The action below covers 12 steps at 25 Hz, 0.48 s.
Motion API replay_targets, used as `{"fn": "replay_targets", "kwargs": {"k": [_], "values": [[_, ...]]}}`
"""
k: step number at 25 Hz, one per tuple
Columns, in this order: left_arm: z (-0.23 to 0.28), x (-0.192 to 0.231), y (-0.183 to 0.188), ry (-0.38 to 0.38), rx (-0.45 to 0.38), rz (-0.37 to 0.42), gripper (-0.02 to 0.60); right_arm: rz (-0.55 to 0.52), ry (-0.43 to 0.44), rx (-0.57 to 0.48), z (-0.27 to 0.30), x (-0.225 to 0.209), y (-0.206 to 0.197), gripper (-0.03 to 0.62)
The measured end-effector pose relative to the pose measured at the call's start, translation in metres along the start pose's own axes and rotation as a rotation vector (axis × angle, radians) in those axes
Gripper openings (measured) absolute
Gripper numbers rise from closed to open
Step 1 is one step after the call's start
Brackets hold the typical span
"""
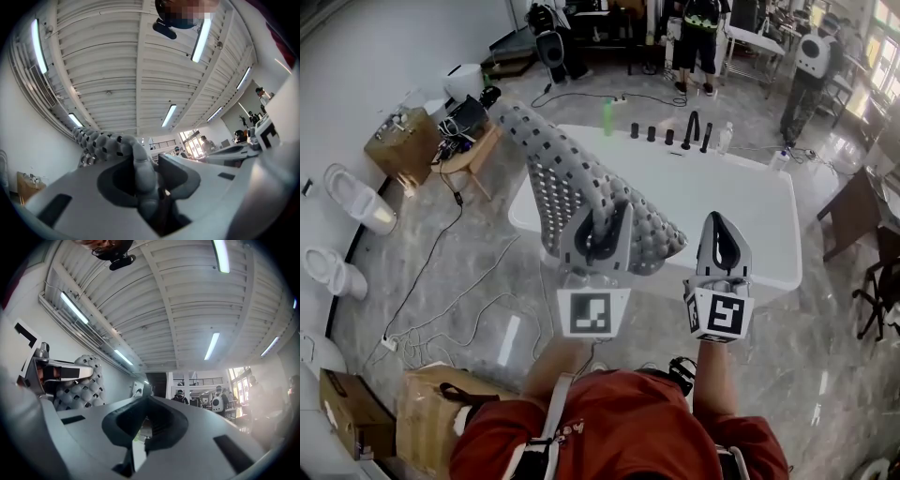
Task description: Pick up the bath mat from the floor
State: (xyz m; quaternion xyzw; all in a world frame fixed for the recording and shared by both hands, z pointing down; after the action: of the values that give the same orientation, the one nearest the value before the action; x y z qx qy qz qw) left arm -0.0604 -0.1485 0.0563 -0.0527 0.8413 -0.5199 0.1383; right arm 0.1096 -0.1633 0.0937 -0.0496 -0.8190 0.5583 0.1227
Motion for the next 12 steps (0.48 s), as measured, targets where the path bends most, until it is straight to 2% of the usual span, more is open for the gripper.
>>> {"fn": "replay_targets", "kwargs": {"k": [6, 12], "values": [[-0.0023, -0.0050, 0.0043, -0.011, -0.013, 0.016, 0.130, 0.000, -0.004, 0.000, -0.0032, -0.0028, -0.0002, 0.012], [-0.0056, -0.0060, 0.0093, -0.006, -0.022, -0.005, 0.130, 0.010, -0.012, 0.006, -0.0065, -0.0043, 0.0007, 0.012]]}}
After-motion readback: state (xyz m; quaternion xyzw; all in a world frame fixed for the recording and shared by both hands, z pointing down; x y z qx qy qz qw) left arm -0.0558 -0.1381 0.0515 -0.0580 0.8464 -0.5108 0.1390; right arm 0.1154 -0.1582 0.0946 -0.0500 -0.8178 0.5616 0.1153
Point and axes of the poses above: the fingertips, and each gripper's own axes: z forward along the fingers, x to its left, y out of its top, the point moved 2 cm from there along -z, backward along the fingers, and after that the axes turned 4 degrees about -x, right-handed, at the moved point
